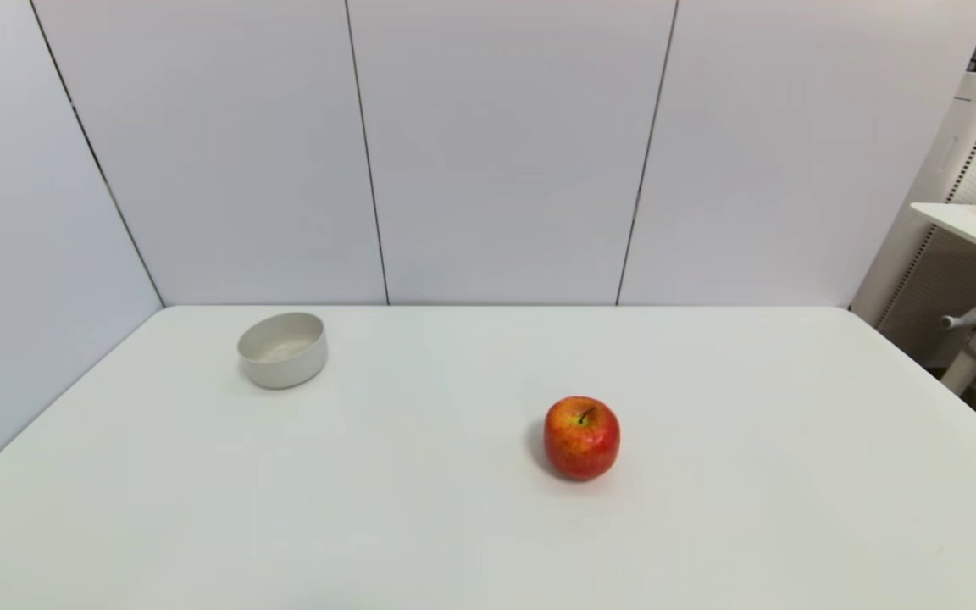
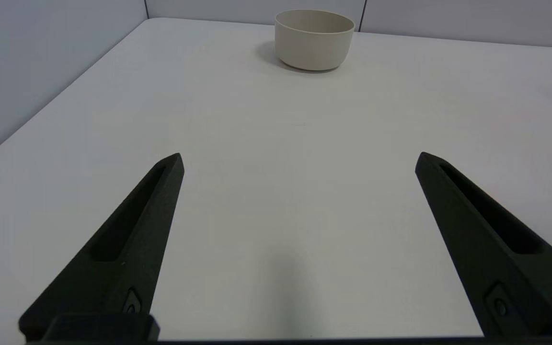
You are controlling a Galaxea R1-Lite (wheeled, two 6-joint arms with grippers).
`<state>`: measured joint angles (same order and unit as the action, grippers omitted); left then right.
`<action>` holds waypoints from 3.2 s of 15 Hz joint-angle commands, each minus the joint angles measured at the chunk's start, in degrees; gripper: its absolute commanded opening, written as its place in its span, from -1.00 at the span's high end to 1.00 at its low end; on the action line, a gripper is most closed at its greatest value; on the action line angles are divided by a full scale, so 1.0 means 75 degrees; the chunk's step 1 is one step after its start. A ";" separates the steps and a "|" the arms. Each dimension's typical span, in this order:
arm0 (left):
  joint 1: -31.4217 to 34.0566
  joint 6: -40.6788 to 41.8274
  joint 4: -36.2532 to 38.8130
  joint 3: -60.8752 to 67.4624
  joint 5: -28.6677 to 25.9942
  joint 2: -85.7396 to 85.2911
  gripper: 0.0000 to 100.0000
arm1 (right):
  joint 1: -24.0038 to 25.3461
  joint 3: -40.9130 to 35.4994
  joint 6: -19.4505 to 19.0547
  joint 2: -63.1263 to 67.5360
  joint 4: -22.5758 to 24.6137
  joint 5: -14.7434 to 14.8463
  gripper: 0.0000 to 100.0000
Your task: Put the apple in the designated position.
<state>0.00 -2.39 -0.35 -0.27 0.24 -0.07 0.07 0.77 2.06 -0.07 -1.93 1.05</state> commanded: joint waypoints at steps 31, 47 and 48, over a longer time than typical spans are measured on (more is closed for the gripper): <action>-0.7359 0.1830 0.4160 -0.8027 -0.0372 1.4857 -1.00 | 0.0002 0.0003 0.0007 0.0010 -0.0001 0.0001 -1.00; -0.6902 0.0905 0.4043 -0.8683 0.0671 1.5877 -1.00 | 0.0002 0.0003 -0.0005 0.0010 -0.0001 0.0001 -1.00; -0.6902 0.0916 0.4043 -0.8695 0.0671 1.5936 -1.00 | 0.0002 0.0003 0.0007 0.0010 -0.0001 0.0001 -1.00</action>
<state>-51.79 4.43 29.71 -65.35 5.21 118.91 0.07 0.77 2.01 -0.07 -1.90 1.05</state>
